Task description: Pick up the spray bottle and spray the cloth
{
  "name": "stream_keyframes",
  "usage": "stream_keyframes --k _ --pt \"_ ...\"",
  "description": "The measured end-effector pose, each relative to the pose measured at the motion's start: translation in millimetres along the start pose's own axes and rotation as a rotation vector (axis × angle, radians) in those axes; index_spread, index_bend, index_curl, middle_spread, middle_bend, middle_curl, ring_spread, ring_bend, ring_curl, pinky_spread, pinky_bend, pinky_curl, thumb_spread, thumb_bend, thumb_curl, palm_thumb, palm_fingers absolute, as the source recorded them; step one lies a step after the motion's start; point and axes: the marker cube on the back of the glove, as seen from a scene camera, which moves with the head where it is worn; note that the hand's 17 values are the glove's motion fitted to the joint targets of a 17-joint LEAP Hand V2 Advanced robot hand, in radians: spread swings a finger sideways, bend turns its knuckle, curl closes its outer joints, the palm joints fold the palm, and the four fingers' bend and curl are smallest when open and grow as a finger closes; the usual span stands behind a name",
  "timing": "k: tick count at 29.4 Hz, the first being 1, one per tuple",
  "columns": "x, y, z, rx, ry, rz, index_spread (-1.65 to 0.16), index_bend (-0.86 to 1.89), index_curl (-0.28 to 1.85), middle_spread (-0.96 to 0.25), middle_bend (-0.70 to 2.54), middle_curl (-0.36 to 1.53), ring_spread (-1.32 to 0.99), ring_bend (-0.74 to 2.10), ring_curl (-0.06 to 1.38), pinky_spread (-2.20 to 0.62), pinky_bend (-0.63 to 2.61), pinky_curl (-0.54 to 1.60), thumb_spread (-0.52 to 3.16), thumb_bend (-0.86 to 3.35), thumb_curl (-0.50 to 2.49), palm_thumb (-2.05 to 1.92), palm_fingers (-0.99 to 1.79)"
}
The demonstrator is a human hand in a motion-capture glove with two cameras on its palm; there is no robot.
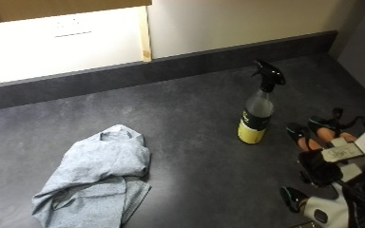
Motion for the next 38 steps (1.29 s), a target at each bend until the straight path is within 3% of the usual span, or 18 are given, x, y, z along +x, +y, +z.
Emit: stream_keyframes --k 11,28,38 --pt "8 6 4 0.006 0.014 0.036 -0.32 0.15 0.16 0.06 0.18 0.12 0.08 0.34 0.18 0.10 0.68 0.25 0.77 0.38 0.25 0.67 0.45" --pt "15 24 32 -0.029 -0.034 0.119 -0.36 0.15 0.22 0.07 0.17 0.21 0.09 0.36 0.25 0.11 0.72 0.30 1.00 0.26 0.37 0.71 0.43" --pt "33 22 64 0.141 -0.400 0.298 -0.36 0.15 0.24 0.07 0.18 0.24 0.09 0.38 0.28 0.11 0.71 0.30 1.03 0.17 0.41 0.69 0.44"
